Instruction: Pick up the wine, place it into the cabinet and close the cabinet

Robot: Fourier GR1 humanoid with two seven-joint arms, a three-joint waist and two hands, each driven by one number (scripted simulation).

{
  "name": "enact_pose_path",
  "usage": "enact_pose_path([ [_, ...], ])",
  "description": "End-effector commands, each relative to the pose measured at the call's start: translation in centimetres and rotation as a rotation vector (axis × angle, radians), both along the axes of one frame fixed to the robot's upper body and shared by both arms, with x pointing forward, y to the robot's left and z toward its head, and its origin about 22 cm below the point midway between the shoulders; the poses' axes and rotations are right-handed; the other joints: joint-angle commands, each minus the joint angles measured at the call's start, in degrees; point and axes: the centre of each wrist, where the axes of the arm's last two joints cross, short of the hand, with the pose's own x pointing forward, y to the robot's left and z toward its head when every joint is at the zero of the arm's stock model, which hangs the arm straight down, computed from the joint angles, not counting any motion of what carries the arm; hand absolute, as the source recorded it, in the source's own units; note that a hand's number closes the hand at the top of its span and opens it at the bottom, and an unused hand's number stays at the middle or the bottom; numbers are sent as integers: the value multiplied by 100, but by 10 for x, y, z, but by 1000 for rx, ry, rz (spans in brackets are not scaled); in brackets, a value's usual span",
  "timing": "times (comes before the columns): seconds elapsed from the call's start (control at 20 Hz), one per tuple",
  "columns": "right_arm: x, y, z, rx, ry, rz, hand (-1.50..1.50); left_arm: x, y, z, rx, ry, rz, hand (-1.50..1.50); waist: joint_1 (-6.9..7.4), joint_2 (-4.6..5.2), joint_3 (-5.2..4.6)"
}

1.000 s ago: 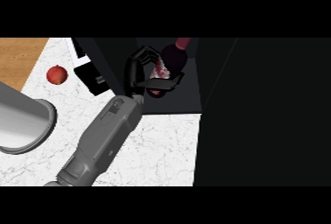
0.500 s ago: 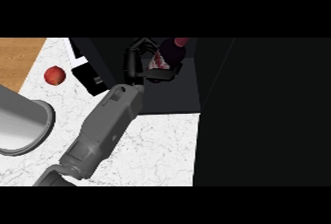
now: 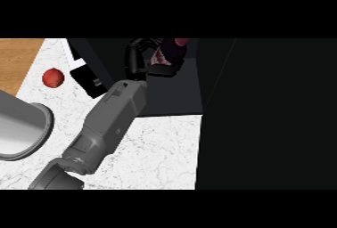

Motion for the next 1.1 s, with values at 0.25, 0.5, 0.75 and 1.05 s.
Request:
enact_pose_path([
  [0.25,-26,-8,-3,34,-43,38,-150,5,17,-4,-119,40,26,150,-38,19,2],
  [0.5,-21,2,11,24,-36,46,-150,-1,14,-19,-94,38,32,150,-51,42,-6],
  [0.75,-18,0,6,41,-42,39,-150,-8,15,-33,-59,55,66,150,-146,48,-2],
  [1.05,-16,-1,7,19,-41,43,-150,-4,14,-29,11,77,86,-150,-133,73,-4],
])
